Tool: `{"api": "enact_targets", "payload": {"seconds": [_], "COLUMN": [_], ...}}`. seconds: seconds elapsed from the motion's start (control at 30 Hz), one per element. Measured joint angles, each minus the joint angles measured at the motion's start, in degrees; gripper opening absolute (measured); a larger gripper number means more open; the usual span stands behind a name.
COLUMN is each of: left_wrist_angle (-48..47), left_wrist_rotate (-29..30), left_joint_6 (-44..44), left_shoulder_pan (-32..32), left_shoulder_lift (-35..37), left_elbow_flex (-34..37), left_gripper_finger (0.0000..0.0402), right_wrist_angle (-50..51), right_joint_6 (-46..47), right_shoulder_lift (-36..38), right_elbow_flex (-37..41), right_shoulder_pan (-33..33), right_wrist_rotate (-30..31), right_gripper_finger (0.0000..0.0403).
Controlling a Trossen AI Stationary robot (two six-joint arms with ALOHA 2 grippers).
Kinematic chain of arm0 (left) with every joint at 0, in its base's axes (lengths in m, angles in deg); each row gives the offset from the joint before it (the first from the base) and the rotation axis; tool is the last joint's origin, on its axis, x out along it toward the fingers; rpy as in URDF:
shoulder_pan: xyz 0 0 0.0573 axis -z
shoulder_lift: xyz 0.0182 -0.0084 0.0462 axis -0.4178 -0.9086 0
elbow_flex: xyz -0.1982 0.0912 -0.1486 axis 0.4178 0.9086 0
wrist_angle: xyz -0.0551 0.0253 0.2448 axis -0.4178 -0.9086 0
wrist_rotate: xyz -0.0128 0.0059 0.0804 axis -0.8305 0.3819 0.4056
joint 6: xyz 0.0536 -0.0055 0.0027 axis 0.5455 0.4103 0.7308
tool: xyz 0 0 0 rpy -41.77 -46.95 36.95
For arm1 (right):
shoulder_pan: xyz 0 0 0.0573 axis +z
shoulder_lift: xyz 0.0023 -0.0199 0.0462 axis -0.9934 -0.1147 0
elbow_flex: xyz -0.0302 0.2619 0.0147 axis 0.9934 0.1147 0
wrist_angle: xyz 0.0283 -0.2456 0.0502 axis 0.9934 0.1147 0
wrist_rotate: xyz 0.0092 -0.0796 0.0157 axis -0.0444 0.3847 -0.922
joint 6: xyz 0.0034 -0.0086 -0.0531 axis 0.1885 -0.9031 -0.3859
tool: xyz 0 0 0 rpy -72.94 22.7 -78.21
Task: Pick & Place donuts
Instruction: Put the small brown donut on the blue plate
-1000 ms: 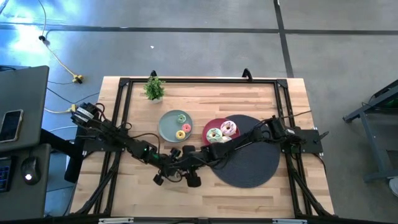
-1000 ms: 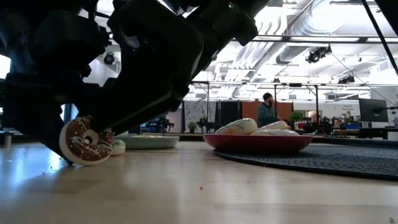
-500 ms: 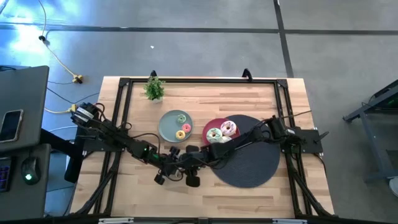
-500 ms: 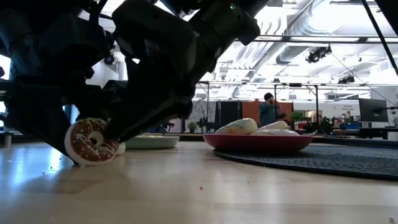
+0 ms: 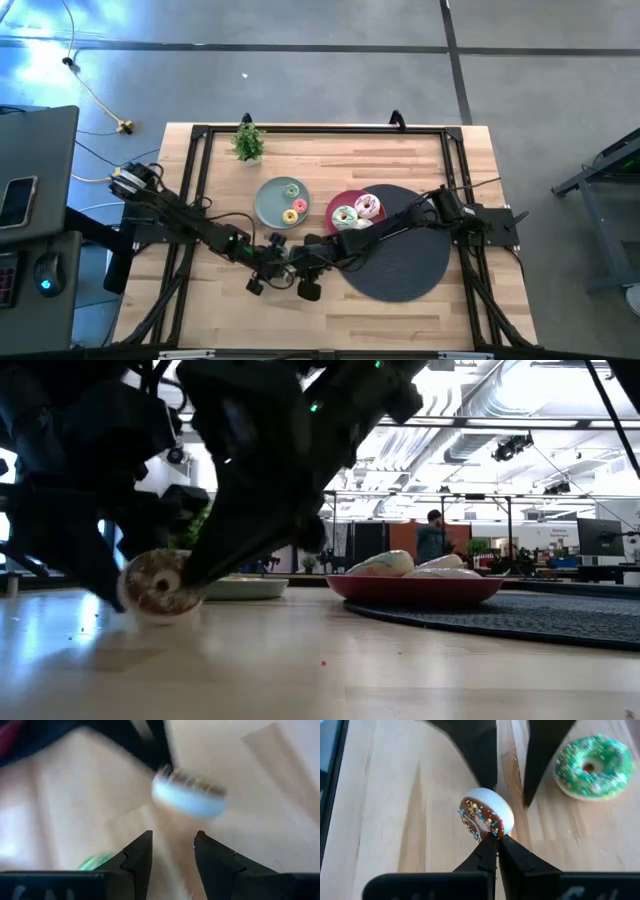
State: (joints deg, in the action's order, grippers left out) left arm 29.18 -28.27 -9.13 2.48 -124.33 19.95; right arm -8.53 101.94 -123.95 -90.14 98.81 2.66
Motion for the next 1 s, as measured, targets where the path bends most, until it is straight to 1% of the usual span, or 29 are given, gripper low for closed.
{"api": "enact_targets", "payload": {"seconds": [0.13,0.23,0.33,0.4,0.43,0.57,0.77,0.9,1.0], "left_wrist_angle": [-7.1,-16.2,-23.3,-26.8,-27.7,-28.3,-26.8,-25.6,-26.1], "left_wrist_rotate": [6.9,12.5,17.7,21.3,23.2,29.5,38.5,41.2,43.1], "left_joint_6": [-2.4,-5.3,-9.2,-10.7,-11.2,-11.3,-10.1,-6.7,-5.9], "left_shoulder_pan": [3.0,6.5,9.7,12.0,13.0,16.2,19.1,19.4,19.2], "left_shoulder_lift": [8.3,15.2,21.5,25.2,26.8,32.6,38.3,40.4,41.3], "left_elbow_flex": [-0.1,0.1,-0.1,0.0,0.0,0.0,0.0,0.0,0.0], "left_gripper_finger": [0.0138,0.0138,0.0138,0.0138,0.0138,0.0138,0.0138,0.0138,0.0138], "right_wrist_angle": [4.3,6.6,6.2,5.2,4.1,0.3,0.4,-1.0,-1.4], "right_joint_6": [3.5,6.5,9.4,10.1,10.1,11.6,11.7,11.7,13.1], "right_shoulder_lift": [3.2,6.0,8.6,9.7,9.8,9.0,7.6,6.2,4.1], "right_elbow_flex": [0.0,0.0,0.0,0.0,0.0,0.0,0.0,-0.1,-0.1], "right_shoulder_pan": [0.0,-0.3,-2.7,-5.4,-7.0,-13.3,-20.8,-24.6,-25.9], "right_wrist_rotate": [1.6,5.9,10.4,11.2,10.9,5.6,3.0,-0.7,-4.9], "right_gripper_finger": [0.0004,0.0003,0.0003,0.0002,0.0002,0.0002,0.0002,0.0005,0.0006]}}
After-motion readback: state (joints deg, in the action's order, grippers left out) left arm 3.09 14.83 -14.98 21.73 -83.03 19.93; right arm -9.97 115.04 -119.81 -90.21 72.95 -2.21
